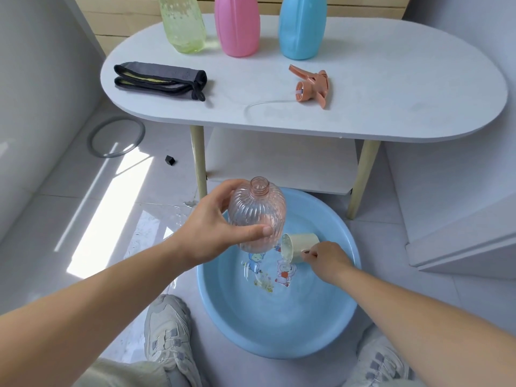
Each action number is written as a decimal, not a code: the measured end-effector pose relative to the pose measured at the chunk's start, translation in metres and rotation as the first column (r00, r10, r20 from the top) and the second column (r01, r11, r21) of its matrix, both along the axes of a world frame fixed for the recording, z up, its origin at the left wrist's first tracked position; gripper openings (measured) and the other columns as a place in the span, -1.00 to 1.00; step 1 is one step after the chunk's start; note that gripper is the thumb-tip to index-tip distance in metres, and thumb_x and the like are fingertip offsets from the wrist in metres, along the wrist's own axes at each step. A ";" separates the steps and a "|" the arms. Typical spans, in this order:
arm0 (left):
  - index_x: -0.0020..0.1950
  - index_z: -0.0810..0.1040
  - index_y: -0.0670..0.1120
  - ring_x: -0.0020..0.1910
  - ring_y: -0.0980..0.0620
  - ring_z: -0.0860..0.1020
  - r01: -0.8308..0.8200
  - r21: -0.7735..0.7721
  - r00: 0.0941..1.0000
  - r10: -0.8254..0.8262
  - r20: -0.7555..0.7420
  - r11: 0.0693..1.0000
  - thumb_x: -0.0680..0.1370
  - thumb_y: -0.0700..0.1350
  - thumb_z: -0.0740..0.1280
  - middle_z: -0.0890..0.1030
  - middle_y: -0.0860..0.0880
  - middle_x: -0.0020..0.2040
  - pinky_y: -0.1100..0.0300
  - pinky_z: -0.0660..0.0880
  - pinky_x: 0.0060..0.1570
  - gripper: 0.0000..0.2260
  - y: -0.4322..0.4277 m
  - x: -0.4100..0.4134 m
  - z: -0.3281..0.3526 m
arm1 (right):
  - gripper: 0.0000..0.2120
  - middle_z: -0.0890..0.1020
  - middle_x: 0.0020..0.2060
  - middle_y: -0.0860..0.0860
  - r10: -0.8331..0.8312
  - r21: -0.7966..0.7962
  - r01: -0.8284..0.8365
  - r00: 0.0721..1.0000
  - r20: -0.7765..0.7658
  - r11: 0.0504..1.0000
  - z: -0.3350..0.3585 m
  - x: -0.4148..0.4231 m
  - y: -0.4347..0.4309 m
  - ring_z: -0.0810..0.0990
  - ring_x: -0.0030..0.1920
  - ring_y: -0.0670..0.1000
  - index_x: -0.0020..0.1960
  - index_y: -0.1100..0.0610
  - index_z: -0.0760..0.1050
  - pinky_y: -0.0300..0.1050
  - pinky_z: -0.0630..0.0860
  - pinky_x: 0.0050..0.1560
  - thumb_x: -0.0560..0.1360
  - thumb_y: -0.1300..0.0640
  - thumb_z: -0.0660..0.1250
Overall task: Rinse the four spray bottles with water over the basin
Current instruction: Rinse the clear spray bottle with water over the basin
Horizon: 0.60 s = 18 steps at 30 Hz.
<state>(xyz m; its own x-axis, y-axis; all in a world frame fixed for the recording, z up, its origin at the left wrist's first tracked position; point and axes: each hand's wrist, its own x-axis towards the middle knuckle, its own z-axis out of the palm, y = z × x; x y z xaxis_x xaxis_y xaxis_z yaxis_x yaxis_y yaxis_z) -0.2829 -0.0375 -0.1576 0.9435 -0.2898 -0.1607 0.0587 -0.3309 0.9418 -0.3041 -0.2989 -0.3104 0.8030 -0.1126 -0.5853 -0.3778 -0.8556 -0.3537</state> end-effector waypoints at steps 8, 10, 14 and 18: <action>0.35 0.55 0.06 0.27 0.06 0.62 -0.027 -0.052 1.000 0.028 0.013 0.998 0.19 0.12 0.68 0.69 0.04 0.21 -0.08 0.53 0.37 -0.24 0.002 -0.002 0.008 | -0.64 0.66 -0.24 0.10 -0.406 0.498 0.400 0.908 -0.101 0.770 0.005 -0.004 -0.017 0.64 -0.22 0.04 -0.18 0.24 0.68 0.03 0.62 0.14 0.46 -0.09 0.47; 0.34 0.56 0.07 0.26 0.05 0.63 -0.029 -0.067 0.999 0.031 0.022 0.997 0.20 0.11 0.68 0.70 0.03 0.19 -0.09 0.54 0.36 -0.27 0.003 -0.003 0.012 | -0.63 0.68 -0.23 0.07 -0.410 0.560 0.401 0.904 -0.117 0.725 0.014 -0.004 -0.020 0.70 -0.17 0.04 -0.17 0.22 0.69 0.22 0.54 0.27 0.42 -0.12 0.49; 0.27 0.58 0.13 0.21 0.08 0.65 -0.043 -0.108 0.998 0.047 0.034 0.993 0.18 0.10 0.67 0.71 0.06 0.15 0.01 0.58 0.31 -0.32 0.005 -0.005 0.022 | -0.73 0.66 -0.13 0.09 -0.434 0.681 0.391 0.893 -0.119 0.619 0.057 -0.002 -0.022 0.71 0.00 0.17 -0.12 0.28 0.67 0.07 0.55 0.30 0.51 0.05 0.46; 0.23 0.58 0.16 0.18 0.11 0.65 -0.053 -0.135 0.996 0.062 0.061 0.989 0.17 0.12 0.66 0.71 0.10 0.12 0.13 0.59 0.25 -0.34 0.006 -0.008 0.036 | -0.75 0.62 -0.07 0.15 -0.428 0.756 0.326 0.901 -0.067 0.567 0.115 -0.006 -0.028 0.69 0.02 0.17 -0.21 0.29 0.58 -0.10 0.60 0.19 0.58 0.15 0.38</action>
